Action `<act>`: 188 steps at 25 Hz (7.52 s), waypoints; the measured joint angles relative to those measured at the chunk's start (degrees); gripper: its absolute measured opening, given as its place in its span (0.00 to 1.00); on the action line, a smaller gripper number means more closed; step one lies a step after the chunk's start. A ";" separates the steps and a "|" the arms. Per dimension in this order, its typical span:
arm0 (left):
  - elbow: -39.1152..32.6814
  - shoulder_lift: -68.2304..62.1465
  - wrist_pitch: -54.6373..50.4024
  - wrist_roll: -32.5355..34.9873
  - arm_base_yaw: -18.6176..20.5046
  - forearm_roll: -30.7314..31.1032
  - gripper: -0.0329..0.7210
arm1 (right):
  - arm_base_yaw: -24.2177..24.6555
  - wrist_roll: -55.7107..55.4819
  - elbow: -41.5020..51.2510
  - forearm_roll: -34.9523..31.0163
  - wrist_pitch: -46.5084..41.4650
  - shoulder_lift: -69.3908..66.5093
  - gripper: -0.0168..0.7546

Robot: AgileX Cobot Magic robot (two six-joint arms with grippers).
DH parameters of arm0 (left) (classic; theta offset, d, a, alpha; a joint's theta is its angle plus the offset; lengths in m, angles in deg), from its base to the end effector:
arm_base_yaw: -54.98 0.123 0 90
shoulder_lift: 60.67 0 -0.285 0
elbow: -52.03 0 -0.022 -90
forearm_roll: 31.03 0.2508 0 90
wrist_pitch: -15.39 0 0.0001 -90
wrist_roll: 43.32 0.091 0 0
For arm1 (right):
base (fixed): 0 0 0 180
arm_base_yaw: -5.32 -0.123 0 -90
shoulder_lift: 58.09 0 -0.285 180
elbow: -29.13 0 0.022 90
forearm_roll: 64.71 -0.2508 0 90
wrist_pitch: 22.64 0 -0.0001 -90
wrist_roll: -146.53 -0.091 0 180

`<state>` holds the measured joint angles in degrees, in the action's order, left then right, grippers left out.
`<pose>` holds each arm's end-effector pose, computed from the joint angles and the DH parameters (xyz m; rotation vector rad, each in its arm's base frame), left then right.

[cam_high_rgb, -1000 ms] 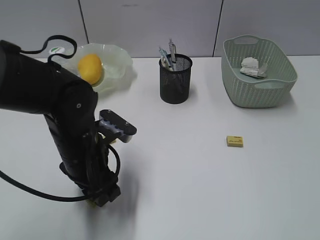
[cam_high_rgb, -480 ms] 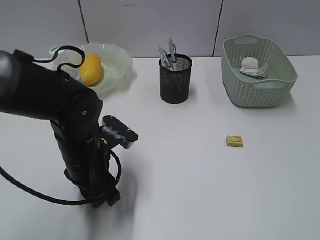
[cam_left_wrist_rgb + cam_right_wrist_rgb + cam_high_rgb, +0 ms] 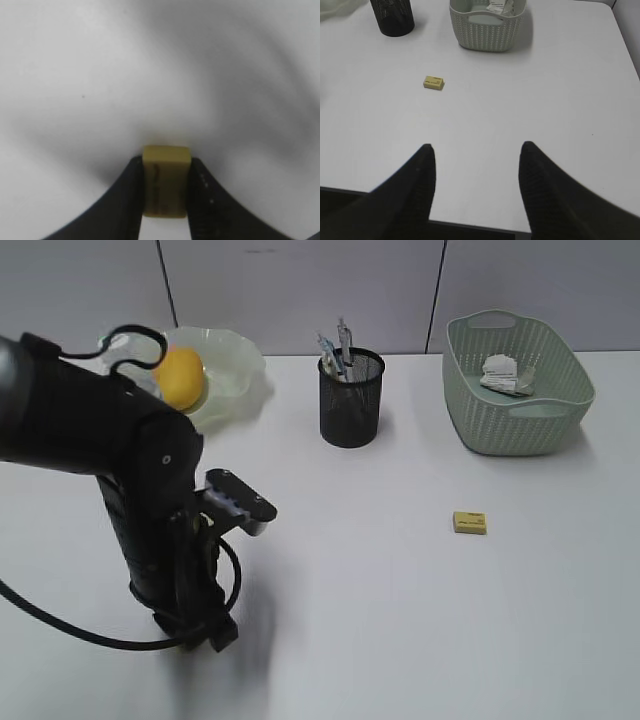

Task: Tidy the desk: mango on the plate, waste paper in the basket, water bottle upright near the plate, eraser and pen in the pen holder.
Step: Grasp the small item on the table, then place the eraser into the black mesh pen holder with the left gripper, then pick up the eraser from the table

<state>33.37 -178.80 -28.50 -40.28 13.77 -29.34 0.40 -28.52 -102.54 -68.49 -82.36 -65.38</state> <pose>0.2427 -0.2101 0.1156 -1.2124 -2.8930 -0.0362 -0.0064 0.0046 0.2800 -0.1759 2.0045 0.0782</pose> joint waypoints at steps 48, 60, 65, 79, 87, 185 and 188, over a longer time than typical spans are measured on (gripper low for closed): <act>25.31 -14.24 77.38 -1.34 2.33 -9.08 0.31 | 0.00 0.00 0.00 0.00 0.04 0.00 0.58; 28.67 -20.08 74.99 -3.39 3.99 -11.51 0.31 | 0.00 0.00 0.00 0.02 0.04 0.00 0.58; 29.89 -21.21 75.24 -4.11 3.99 -11.51 0.31 | 0.00 0.00 0.00 0.02 0.04 0.00 0.58; 30.09 -21.31 74.94 -4.10 3.99 -8.43 0.31 | 0.00 0.00 0.00 0.02 0.04 0.00 0.58; 30.09 -21.31 74.88 -4.10 3.99 -8.39 0.44 | 0.00 0.00 0.00 0.02 0.04 0.00 0.58; -26.52 107.58 -18.14 -6.51 35.26 -0.92 0.55 | 0.00 0.00 0.00 0.02 0.04 0.00 0.57; -28.14 110.54 -17.87 -6.51 35.49 -0.74 0.55 | 0.00 0.00 0.00 0.02 0.04 0.00 0.57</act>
<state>5.24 -68.26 -46.37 -46.79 49.26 -30.08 0.40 -28.52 -102.54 -68.47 -82.33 -65.38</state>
